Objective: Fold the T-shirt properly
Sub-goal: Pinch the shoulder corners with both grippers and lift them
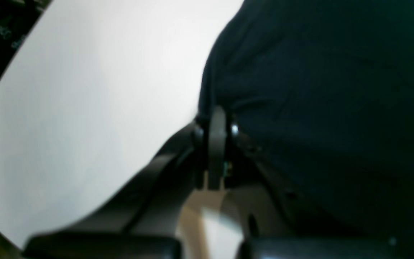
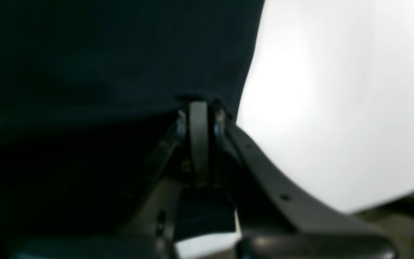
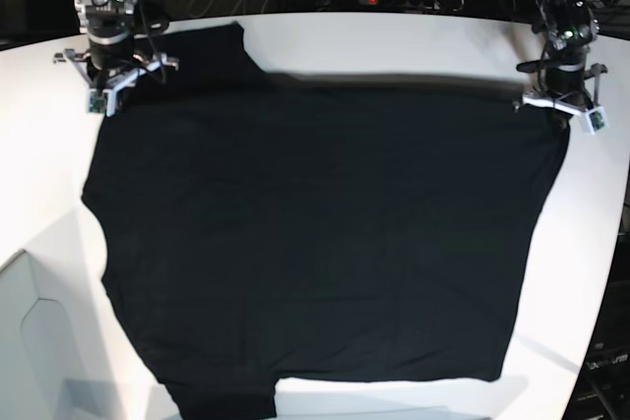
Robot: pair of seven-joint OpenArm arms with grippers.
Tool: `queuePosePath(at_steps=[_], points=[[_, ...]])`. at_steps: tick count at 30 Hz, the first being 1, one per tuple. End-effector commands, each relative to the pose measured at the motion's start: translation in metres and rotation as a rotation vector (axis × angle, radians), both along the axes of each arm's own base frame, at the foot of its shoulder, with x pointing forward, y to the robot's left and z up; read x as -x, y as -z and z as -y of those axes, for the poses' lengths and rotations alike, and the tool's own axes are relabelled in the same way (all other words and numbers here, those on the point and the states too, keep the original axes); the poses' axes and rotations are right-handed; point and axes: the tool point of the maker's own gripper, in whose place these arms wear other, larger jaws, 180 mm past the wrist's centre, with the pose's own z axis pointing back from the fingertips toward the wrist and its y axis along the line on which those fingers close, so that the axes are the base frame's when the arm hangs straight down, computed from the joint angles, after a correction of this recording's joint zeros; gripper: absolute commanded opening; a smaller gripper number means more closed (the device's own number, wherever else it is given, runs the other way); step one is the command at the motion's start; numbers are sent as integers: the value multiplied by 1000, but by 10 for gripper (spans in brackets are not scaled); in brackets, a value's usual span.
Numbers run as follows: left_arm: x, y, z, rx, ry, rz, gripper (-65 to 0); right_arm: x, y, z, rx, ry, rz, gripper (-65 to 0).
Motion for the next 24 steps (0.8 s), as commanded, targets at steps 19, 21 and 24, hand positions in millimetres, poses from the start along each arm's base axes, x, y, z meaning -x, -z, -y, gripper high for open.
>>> queuePosePath(at_steps=[19,21,24], points=[[-81,-41,-14,10,-41,212,-650,-129,-81,7,1,12,353,-650],[-89,-41,-17,21,-52,223,-650,-145,-82,7,-10,15,366,-650],[-104,-46,-20,37,-66,251,-650,-165,-81,10,-25,25,371,-650]])
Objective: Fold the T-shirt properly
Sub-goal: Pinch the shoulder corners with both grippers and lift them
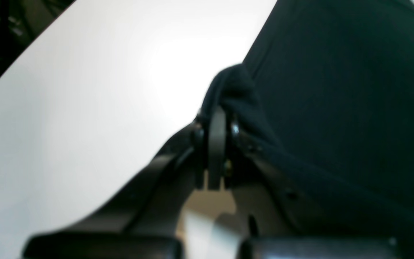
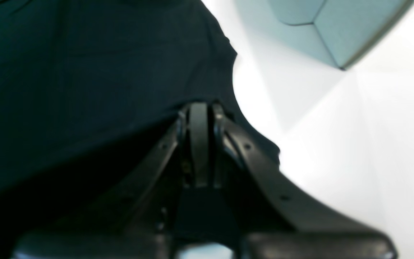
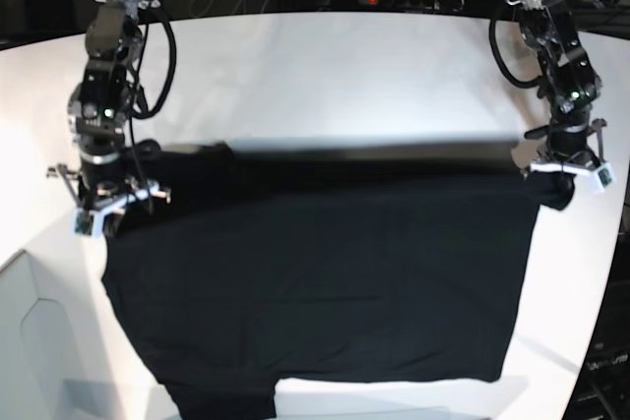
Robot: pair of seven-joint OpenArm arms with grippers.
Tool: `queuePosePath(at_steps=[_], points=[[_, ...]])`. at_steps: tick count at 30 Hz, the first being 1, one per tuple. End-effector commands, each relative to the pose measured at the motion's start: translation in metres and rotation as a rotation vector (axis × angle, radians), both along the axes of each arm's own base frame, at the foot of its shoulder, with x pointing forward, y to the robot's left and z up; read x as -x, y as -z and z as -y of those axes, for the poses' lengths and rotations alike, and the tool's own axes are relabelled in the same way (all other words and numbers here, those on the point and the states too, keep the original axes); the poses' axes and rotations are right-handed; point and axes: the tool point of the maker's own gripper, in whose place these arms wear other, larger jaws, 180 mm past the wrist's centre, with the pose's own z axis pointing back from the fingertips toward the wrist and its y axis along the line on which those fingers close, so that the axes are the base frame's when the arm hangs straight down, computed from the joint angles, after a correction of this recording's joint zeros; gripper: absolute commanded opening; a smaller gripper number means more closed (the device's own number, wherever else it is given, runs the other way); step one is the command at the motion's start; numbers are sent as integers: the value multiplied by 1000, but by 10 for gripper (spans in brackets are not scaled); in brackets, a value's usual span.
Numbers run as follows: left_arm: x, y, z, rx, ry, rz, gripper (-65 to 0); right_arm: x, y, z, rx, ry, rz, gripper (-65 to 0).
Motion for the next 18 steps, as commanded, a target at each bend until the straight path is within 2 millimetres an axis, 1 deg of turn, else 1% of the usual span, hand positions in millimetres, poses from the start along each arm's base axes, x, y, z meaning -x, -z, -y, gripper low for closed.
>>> queuePosePath(at_steps=[1,3,5,9,13,15,18], points=[[-12,-21,-11,-40,-14,63,-650,-13,-16,3,18,2,55,-650],[-22,-22,-10,-24,-17,74,-650,-25,-13,5,6,6,50,-650],[-36,-22,-3,-17,7,78,-650,-35,-12,11,14,10,44,-650],[-55,-32,7,-10,32,109,-650,-51,-5,15,3,15,28,-650],[-70,-40,19,-10,64,131,-650,-67,-4,17,-11,20,24,-650],[-73,-44,20,-10,66,141,-650,-75,-5,17,-19,22,25,-650],[-77,-44,18,-2,60,142,-650,-87,-5,18,-32,25,20,-650]])
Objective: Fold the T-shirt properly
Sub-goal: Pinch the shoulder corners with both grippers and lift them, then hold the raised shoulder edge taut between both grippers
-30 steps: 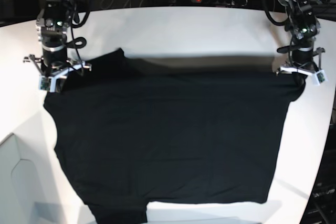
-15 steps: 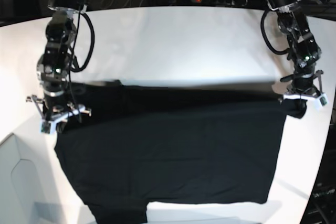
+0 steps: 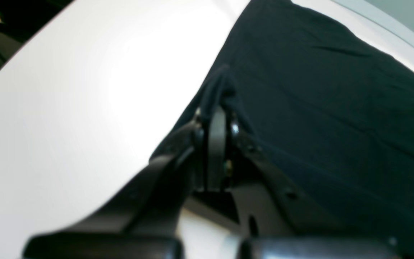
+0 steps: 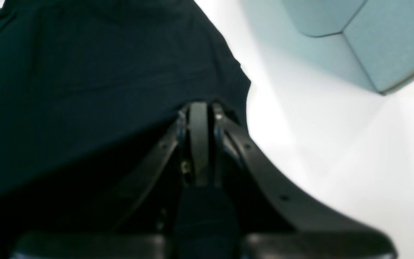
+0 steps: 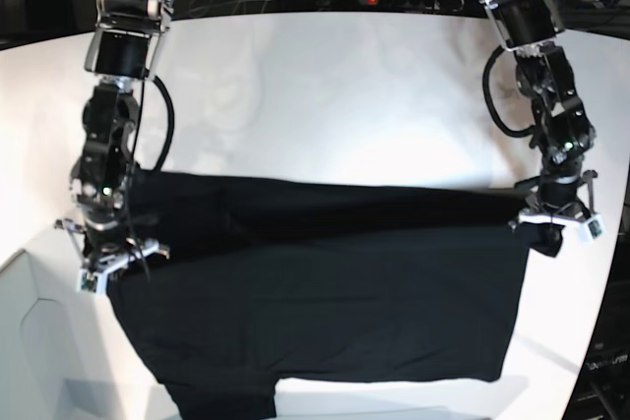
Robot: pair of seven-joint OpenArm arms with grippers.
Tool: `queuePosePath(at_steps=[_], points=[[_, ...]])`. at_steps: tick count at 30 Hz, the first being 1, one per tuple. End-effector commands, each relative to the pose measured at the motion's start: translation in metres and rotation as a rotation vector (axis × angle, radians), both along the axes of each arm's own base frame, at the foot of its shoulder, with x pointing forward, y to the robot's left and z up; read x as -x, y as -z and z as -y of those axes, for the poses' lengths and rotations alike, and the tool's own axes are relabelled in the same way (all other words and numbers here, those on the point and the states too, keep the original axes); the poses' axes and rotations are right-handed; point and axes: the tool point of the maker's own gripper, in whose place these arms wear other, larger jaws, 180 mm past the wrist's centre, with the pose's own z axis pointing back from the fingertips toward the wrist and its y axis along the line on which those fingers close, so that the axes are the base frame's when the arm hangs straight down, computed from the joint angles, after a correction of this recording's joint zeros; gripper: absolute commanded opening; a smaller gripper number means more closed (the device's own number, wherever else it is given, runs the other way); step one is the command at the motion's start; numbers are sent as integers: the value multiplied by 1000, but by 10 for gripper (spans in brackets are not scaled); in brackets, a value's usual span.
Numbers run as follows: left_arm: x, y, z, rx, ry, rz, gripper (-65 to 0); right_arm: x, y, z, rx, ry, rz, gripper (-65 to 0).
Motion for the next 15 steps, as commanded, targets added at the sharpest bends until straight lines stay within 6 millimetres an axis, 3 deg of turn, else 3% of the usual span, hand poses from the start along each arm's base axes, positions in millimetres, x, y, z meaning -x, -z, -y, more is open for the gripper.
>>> queuePosePath(at_steps=[1,9,15], points=[[-10,-19,-9,-23,-13,51,-650,-16,-23,6,17,4,71,-650],[-21,-8,-16,11,-32,29,-650,-39,-16,6,-12,8,52,-650],[-22,-1,-15,27,-38,17,-650,-43,-1,10,-11,12,32,-650]])
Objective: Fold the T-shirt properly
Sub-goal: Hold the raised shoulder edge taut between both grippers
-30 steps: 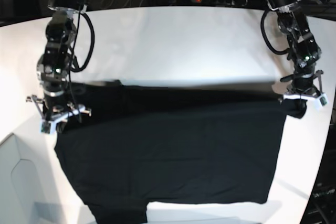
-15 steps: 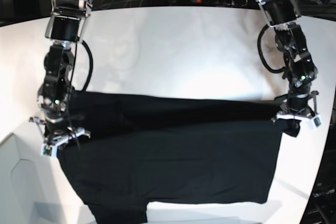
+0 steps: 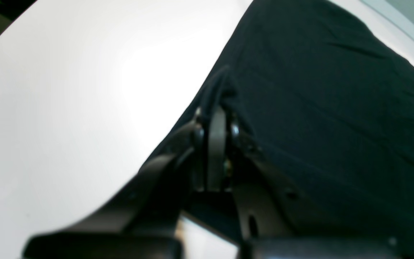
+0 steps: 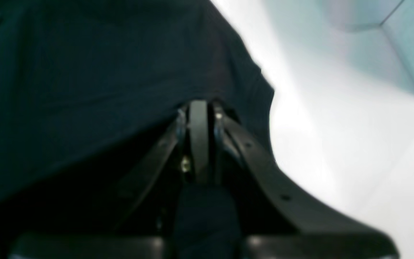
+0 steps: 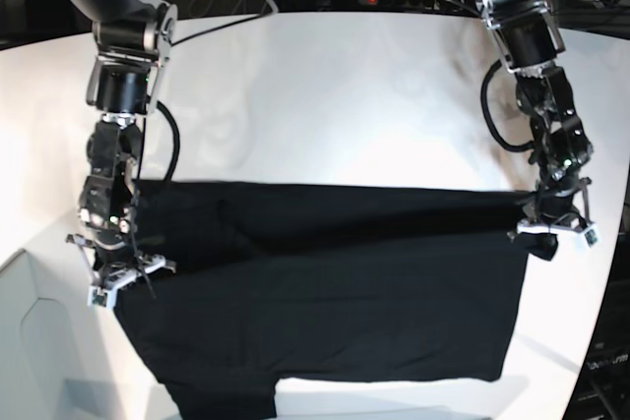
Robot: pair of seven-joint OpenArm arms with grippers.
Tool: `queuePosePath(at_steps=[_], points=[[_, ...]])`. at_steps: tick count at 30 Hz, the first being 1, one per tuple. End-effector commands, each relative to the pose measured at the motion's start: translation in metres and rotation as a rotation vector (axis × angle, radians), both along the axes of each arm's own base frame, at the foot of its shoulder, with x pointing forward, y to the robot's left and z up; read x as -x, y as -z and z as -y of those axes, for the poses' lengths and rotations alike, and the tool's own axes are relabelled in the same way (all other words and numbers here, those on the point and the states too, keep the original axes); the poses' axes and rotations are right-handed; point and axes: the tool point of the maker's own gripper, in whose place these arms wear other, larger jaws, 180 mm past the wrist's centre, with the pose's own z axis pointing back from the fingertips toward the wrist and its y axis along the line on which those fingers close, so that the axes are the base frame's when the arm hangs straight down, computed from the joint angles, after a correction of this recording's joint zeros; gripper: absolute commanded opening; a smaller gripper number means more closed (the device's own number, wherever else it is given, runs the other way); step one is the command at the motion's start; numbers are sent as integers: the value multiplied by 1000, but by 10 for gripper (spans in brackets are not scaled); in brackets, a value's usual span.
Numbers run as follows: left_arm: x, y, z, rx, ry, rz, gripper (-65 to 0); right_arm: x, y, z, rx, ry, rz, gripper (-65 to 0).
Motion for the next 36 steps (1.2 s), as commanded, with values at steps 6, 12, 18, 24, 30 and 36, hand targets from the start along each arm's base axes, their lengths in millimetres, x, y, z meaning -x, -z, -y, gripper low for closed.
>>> queuePosePath(at_steps=[6,12,18,24,30,36], points=[[-10,-24,-8,-31,-13,66,-650,-13,-26,9,31,7,84,-650],[-19,-33,-8,-26,-15,88,-650,-15,-28,10,31,9,89,-650],[-29,-26,-13,6,-31,71,-650,-15,-28,10,30,9,87,-650],[-37,-23,-14,30,-38,62,-648,-14,-28,10,30,9,86,-650],[-41,-25,-15,38,-42,64,-426,-14,-28,10,30,9,86,-507],[-40,-27,-17,36,-45,72,-295,-15,-30,10,32,9,92,-344]])
